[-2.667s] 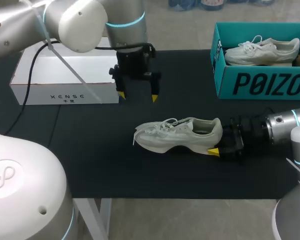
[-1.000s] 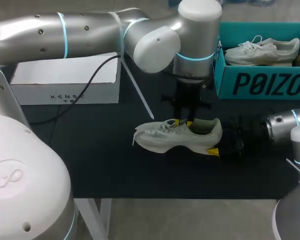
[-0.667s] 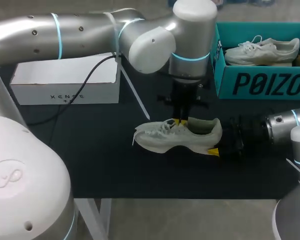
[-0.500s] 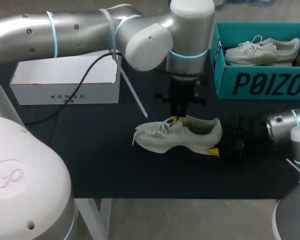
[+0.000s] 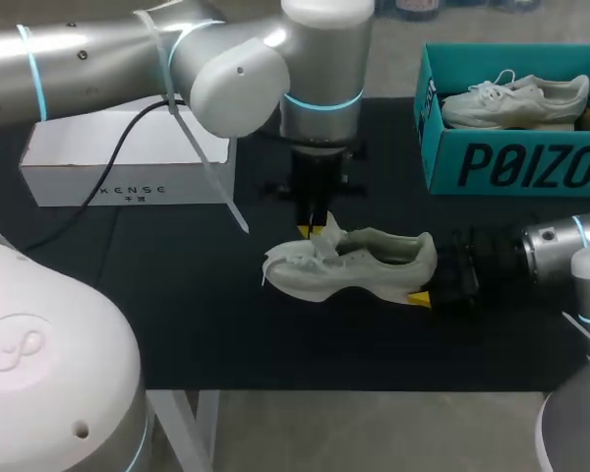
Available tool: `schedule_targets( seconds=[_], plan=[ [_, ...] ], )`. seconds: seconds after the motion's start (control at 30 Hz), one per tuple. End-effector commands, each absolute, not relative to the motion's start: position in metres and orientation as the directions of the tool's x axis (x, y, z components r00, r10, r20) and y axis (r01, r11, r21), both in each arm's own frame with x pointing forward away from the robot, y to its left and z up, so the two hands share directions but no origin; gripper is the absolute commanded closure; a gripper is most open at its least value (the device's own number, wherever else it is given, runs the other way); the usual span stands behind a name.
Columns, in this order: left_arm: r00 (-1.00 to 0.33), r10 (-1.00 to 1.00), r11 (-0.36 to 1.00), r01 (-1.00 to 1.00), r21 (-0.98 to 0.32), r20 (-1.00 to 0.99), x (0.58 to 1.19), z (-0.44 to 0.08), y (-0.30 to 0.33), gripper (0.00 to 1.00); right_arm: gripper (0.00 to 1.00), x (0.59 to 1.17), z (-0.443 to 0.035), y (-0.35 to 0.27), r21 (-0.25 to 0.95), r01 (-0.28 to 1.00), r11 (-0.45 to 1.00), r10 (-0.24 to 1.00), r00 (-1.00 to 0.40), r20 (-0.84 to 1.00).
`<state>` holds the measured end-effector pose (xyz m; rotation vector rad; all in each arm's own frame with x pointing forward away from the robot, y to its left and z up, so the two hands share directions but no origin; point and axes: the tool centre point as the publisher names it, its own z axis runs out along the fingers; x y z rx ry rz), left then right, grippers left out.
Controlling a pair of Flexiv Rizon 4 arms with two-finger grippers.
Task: Take the shoe out of the shoebox, open the shoe tongue, remove and reinsert the insole, then place the shoe into the shoebox
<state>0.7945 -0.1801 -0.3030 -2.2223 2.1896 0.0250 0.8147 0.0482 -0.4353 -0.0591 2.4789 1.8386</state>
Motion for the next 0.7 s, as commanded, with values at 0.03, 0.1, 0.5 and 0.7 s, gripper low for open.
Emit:
schedule_targets(
  seconds=[0.03, 0.1, 0.5, 0.7],
  plan=[
    [0.032, -0.999, -0.033, -0.999, -0.018, 0.017, 0.786, -0.304, -0.153, 1.00, 1.00, 0.814, -0.441, 0.051, 0.954, -0.062, 0.292, 0.005, -0.998, -0.066],
    [0.050, -0.999, -0.051, -0.999, -0.011, 0.018, 0.784, -0.307, -0.147, 1.00, 1.00, 0.814, -0.441, 0.051, 0.954, -0.062, 0.292, 0.005, -0.998, -0.066],
    [0.011, -0.999, -0.012, -1.000, -0.012, 0.053, 0.793, -0.305, -0.158, 0.00, 1.00, 0.814, -0.441, 0.051, 0.954, -0.062, 0.292, 0.005, -0.998, -0.066],
    [-0.262, -0.964, 0.258, -0.962, -0.090, 0.035, 0.805, -0.261, -0.184, 0.00, 1.00, 0.814, -0.441, 0.051, 0.954, -0.062, 0.292, 0.005, -0.998, -0.066]
  ],
)
